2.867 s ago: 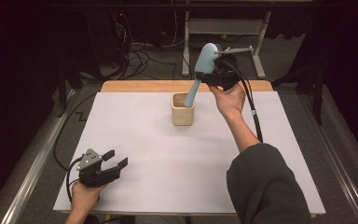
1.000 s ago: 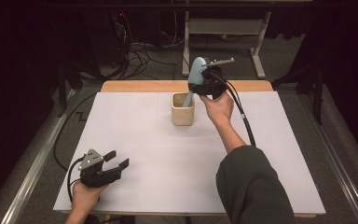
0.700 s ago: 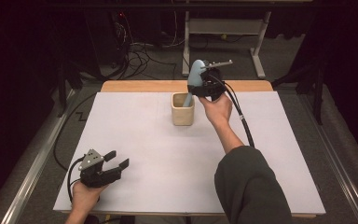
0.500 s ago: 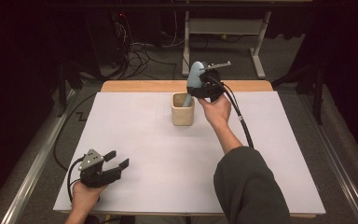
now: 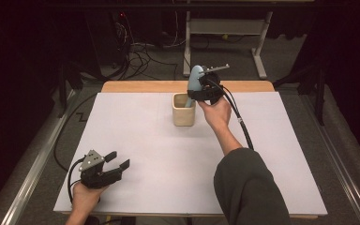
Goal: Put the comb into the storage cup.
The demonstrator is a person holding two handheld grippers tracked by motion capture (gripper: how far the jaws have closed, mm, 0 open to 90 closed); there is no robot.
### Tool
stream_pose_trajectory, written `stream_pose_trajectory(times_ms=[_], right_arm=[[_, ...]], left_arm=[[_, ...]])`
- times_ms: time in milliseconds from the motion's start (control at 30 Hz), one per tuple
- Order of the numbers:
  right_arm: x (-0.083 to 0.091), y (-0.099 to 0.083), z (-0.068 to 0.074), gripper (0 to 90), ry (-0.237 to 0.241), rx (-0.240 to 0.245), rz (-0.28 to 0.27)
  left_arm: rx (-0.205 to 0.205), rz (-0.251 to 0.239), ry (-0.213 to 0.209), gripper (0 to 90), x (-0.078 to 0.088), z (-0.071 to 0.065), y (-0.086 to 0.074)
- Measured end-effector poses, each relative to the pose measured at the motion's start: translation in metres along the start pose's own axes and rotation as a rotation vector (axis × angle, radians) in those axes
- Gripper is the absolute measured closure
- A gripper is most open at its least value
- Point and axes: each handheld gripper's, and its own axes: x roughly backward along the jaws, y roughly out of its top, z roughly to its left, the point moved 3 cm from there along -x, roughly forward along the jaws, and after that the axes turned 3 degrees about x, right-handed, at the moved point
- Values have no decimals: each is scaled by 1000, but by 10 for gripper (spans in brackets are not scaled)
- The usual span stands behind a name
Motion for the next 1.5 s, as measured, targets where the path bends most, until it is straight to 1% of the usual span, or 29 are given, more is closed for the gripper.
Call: stream_pose_trajectory(times_ms=[900,1067,1200,1300,1333,1500], right_arm=[[-10,-6,1,511,1,-5,34],[-11,-7,2,500,-1,3,38],[-10,-6,1,471,-3,3,38],[-8,-6,-1,427,-5,2,33],[-8,-6,-1,398,-7,4,32],[-9,-8,-3,326,-19,9,43]], left_arm=[[1,3,-1,355,0,0,0],[1,6,-2,355,0,0,0],[1,6,-2,356,-1,0,0],[0,7,-3,356,-1,0,0],[1,6,-2,356,-1,0,0],[-2,7,-2,356,-1,0,0]])
